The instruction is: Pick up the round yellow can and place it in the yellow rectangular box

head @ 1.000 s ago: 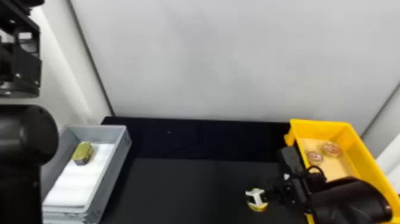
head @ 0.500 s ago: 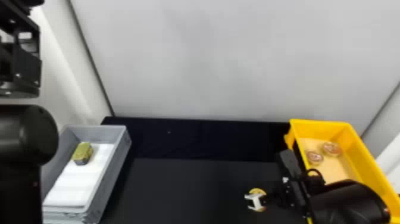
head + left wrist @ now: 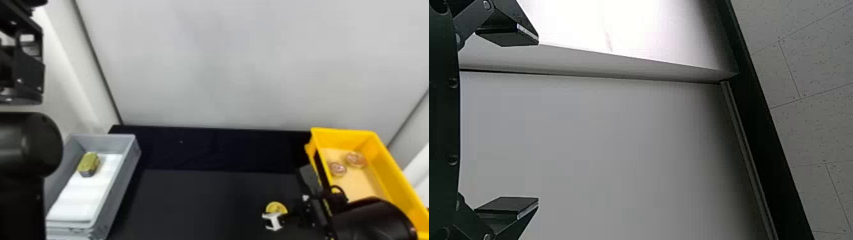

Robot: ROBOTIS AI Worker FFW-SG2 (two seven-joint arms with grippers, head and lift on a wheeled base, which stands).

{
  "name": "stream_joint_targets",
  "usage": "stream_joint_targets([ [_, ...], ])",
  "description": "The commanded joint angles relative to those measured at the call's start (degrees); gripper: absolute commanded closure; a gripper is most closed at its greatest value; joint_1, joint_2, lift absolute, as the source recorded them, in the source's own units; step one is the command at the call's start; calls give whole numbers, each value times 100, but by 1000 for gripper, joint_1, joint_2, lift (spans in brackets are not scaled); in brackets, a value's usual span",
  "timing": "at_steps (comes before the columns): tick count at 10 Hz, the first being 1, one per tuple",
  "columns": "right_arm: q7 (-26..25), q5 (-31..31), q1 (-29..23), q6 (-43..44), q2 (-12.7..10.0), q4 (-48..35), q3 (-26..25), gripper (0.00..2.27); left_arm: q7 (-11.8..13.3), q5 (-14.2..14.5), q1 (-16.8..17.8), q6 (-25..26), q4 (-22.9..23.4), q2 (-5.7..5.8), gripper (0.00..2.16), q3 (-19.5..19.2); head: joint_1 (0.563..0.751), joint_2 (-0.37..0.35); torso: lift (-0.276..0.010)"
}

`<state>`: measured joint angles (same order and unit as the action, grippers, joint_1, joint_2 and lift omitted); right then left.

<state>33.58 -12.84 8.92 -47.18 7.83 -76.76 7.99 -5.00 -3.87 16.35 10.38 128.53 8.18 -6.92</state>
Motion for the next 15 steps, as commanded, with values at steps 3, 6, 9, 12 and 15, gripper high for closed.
stream_joint_targets([
  [3,36,0,-39,49,0,65,-34,75,-1,9,0,-9,14,0,140,-2,663,54,-7],
  [6,36,0,-75,66,0,100,-43,75,-1,9,0,-9,14,0,140,-2,663,54,-7],
  [9,71,-70,-83,101,8,135,-69,127,-1,9,0,-9,14,0,140,-2,663,54,-7],
  [12,168,-220,-75,-66,8,117,-69,618,-1,0,9,0,23,0,140,-2,663,54,-7],
  [15,247,-220,-75,-57,8,100,-95,704,-1,9,0,0,23,-9,140,-2,663,54,-7],
])
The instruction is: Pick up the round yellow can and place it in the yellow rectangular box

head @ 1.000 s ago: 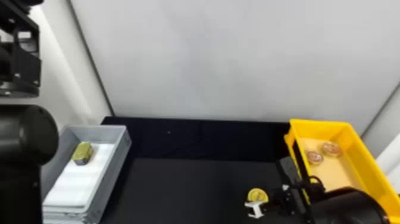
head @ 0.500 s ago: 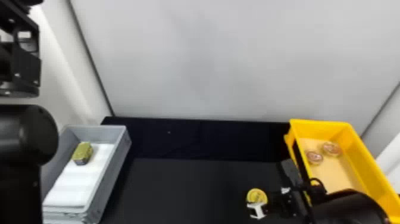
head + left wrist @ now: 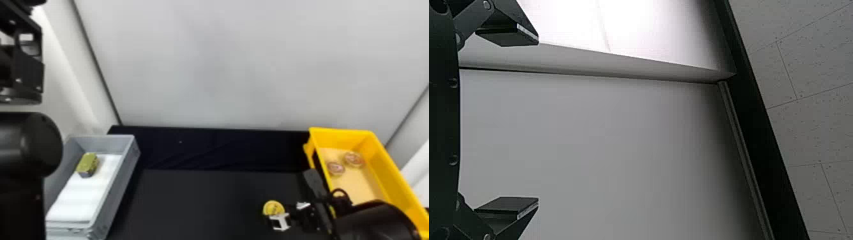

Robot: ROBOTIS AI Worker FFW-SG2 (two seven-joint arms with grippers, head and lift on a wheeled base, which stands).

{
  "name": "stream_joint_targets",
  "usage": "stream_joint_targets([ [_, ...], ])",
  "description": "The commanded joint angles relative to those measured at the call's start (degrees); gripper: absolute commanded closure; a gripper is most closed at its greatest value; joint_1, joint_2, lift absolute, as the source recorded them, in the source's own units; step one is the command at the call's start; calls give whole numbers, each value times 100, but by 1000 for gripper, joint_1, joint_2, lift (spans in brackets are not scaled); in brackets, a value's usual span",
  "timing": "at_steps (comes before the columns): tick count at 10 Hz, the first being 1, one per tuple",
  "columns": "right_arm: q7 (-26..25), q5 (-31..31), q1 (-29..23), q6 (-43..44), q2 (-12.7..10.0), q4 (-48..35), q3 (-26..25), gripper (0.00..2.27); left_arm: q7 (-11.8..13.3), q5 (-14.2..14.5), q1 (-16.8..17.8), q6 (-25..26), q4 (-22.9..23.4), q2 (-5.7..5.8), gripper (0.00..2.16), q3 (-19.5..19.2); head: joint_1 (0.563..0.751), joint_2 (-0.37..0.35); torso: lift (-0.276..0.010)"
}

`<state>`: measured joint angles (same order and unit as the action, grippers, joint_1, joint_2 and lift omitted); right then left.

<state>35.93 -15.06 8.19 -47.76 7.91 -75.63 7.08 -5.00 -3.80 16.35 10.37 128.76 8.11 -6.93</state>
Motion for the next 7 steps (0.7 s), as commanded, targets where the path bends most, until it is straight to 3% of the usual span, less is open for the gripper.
stream_joint_targets([
  [1,65,2,-1,1,0,-13,-5,704,-1,2,0,9,0,-2,140,-1,663,54,-7],
  [4,232,-95,-36,-157,0,-250,4,704,-1,11,-18,18,18,-11,140,-1,663,54,-7],
  [7,364,-411,-221,-1045,0,-1578,-163,704,-1,28,0,176,53,-2,140,25,663,54,-7],
])
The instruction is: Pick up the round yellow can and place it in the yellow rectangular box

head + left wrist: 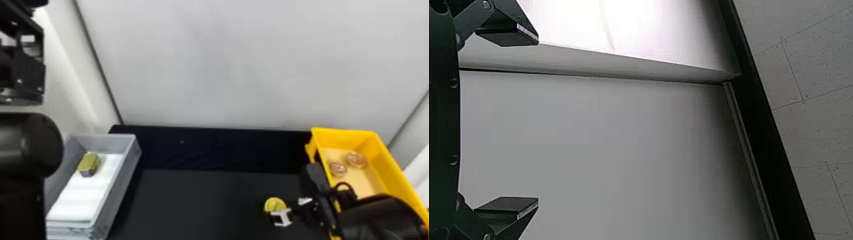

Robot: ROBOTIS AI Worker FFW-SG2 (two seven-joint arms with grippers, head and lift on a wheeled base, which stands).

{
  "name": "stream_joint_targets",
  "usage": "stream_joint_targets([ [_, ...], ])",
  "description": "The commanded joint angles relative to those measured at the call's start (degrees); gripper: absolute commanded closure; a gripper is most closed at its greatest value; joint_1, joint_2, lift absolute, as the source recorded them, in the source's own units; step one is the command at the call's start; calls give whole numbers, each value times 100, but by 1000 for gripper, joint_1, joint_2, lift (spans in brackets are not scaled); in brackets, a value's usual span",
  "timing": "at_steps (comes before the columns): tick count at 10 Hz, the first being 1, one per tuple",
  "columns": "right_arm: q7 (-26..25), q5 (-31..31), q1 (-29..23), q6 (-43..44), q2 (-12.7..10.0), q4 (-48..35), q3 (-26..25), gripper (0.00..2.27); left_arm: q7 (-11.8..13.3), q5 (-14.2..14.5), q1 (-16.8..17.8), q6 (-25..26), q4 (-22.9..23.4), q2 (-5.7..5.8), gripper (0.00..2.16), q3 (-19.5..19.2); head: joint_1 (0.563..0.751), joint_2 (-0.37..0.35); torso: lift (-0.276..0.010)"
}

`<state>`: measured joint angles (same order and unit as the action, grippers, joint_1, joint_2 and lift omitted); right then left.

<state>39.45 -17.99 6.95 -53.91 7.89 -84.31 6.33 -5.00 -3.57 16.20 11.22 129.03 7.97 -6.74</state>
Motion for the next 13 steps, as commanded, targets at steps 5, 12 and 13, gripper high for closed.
stream_joint_targets([
  [5,-243,-48,377,-949,125,-1923,-114,708,8,-162,6,469,167,188,140,15,663,54,-7],
  [12,-463,-488,447,-1266,530,-2714,-1204,708,34,-206,23,460,175,205,140,-47,663,54,-7],
  [13,-534,-488,421,-1301,618,-2775,-1345,708,43,-206,23,469,175,205,140,-47,663,54,-7],
])
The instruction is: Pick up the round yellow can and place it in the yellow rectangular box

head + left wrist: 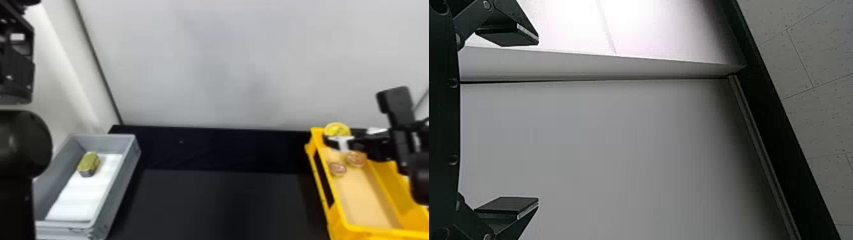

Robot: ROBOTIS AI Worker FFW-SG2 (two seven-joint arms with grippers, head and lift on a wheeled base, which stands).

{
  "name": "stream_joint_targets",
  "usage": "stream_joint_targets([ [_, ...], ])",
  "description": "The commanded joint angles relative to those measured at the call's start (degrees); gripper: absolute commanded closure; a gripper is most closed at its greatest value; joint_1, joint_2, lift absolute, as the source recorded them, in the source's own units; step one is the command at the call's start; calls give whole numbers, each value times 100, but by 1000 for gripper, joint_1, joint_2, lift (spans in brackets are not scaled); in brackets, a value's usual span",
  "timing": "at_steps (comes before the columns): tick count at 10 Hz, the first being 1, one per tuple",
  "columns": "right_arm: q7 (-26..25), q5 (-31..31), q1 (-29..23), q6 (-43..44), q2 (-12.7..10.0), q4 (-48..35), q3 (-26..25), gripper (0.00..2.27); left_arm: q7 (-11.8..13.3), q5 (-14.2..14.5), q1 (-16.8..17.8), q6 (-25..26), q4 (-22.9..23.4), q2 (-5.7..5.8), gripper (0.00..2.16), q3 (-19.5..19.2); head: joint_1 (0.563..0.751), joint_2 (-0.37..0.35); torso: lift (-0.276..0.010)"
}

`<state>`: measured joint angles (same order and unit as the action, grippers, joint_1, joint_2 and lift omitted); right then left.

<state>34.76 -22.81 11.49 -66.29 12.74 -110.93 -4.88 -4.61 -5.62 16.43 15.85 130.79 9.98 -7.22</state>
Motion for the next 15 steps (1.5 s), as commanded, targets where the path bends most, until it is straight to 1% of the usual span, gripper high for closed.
stream_joint_targets([
  [1,-73,-14,-59,-71,176,-122,-347,708,13,-1,0,24,-1,13,140,1,663,54,-7],
  [2,-81,-76,-129,-71,220,-122,-479,708,13,-1,18,33,-1,30,140,9,663,54,-7],
  [4,-117,-76,-296,52,238,-60,-795,708,21,-1,35,42,-1,39,140,27,663,54,-7],
  [6,-161,21,-428,316,229,230,-1111,707,30,-1,44,51,-1,39,140,36,663,54,-7],
  [7,-231,259,-481,535,229,476,-1278,708,30,-1,44,42,-1,39,140,36,663,54,-7],
  [8,-407,637,-525,755,229,749,-1428,708,30,-1,44,51,-1,48,140,36,663,54,-7],
  [10,-794,1270,-560,1142,300,1276,-1533,708,39,-1,44,51,-1,57,140,27,663,54,-7],
  [13,-1233,1736,-622,1292,458,1768,-1586,708,39,-1,44,60,-1,57,140,36,663,54,-7],
  [15,-1269,1780,-674,1362,546,2058,-1604,708,39,-1,44,60,-1,48,140,45,663,54,-7],
])
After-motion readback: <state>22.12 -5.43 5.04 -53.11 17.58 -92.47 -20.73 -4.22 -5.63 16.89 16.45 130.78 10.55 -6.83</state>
